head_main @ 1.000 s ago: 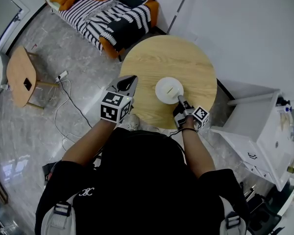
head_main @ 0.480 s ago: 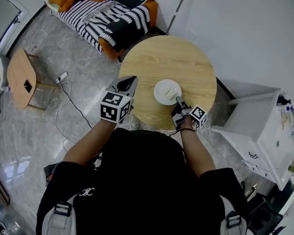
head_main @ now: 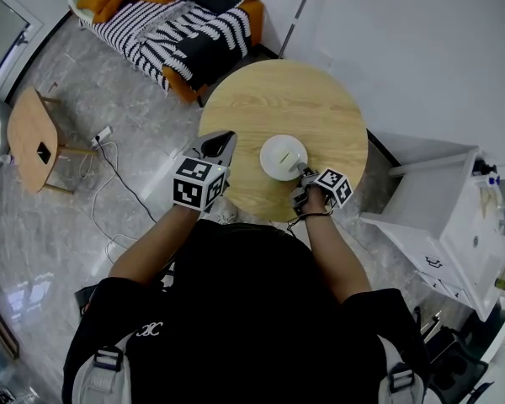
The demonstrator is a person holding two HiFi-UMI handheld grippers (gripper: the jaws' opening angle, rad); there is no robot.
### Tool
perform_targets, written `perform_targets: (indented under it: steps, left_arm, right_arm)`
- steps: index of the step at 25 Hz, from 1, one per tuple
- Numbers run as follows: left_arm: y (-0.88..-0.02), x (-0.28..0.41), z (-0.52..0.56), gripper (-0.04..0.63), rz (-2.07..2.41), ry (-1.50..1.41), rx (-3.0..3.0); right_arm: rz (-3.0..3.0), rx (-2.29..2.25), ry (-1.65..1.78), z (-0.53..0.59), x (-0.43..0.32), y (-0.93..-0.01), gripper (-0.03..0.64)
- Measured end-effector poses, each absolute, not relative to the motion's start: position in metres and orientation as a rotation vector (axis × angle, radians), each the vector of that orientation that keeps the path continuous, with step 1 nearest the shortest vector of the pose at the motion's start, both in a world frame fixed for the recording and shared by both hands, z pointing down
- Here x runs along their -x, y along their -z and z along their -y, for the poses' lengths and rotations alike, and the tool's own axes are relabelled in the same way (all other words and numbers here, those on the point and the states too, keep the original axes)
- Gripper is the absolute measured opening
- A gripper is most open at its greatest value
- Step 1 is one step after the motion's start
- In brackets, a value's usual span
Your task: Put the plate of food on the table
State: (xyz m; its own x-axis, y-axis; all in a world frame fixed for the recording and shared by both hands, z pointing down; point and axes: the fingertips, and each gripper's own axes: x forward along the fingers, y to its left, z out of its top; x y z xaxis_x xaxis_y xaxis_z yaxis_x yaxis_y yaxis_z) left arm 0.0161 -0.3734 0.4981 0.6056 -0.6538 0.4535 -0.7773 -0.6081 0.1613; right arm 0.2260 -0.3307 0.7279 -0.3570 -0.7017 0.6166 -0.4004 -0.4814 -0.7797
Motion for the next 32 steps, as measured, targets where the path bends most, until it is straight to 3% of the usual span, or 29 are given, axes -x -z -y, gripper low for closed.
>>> perform_targets:
  steps: [7, 18, 20, 21, 22, 32]
  left_arm:
    - [-0.5, -0.013, 0.376, 0.008, 1.14, -0.501, -2.493]
    - [-0.503, -0.012, 0.381, 0.008, 1.09, -0.488, -2.505]
    - [-0.502, -0.014, 0.382, 0.008, 1.073, -0.481, -2.512]
    - [-0.501, -0.016, 0.383, 0.008, 1.063, -0.478, -2.516]
    - [-0.501, -0.018, 0.384, 0.008, 1.053, -0.476, -2.521]
    - [-0.501, -0.046, 0.387, 0.008, 0.921, -0.478, -2.585]
  right_arm:
    - [-1.667, 2.058, 1.892, 0.335, -0.23, -0.726, 0.072]
    - [-1.472, 2.106, 1.78, 0.323, -0.251, -0.716, 0.075]
    - [-1.48, 2.125, 1.739, 0.322, -0.255, -0.709, 0.07]
    - [-1.499, 2.13, 1.719, 0.321, -0.256, -0.705, 0.019]
    - [-1.521, 2.128, 1.702, 0.321, -0.256, -0.701, 0.009]
    - [-1.749, 2.157, 1.475, 0.326, -0.251, -0.645, 0.009]
